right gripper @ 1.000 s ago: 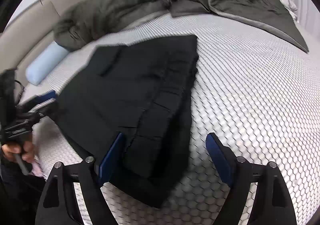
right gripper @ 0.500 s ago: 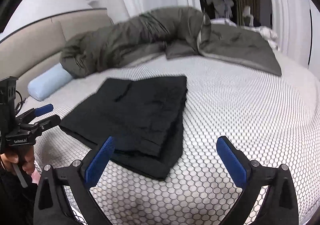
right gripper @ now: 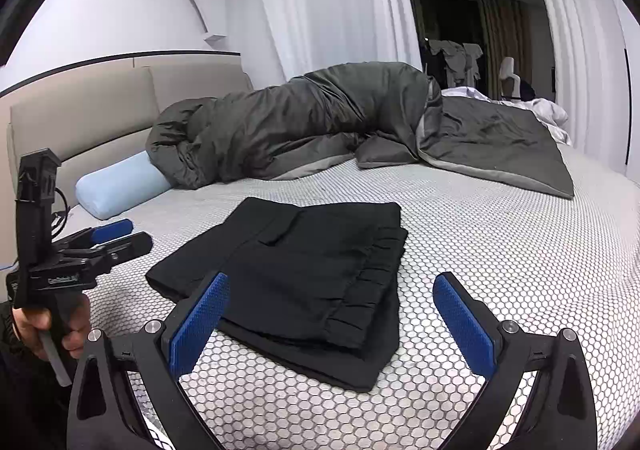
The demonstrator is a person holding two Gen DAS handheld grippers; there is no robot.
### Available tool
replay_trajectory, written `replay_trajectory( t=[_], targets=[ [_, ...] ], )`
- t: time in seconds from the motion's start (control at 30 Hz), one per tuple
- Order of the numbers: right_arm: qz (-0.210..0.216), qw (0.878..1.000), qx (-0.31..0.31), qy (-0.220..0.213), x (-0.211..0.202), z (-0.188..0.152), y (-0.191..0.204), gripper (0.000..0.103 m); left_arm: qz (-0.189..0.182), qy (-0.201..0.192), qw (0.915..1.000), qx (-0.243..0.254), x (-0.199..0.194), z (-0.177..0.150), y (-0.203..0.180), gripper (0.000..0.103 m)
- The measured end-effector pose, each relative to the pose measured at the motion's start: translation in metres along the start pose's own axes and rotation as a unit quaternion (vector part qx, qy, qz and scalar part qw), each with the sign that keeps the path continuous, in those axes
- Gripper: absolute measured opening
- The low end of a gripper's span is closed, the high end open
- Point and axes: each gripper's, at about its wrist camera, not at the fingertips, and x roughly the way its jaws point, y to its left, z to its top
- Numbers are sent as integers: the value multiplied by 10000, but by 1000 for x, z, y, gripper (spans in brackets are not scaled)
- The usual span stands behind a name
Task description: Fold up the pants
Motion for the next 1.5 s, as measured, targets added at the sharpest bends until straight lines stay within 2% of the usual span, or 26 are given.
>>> replay_trajectory(
  t=[0.33,1.5],
  targets=[
    [71,9999,-134,15,3,-1,9,103,130,-109,9999,35,-3,-1,1,102],
    [37,9999,-131,37,12,-4,8,103,202,-154,9997,-14,-7,0,3,102]
  ],
)
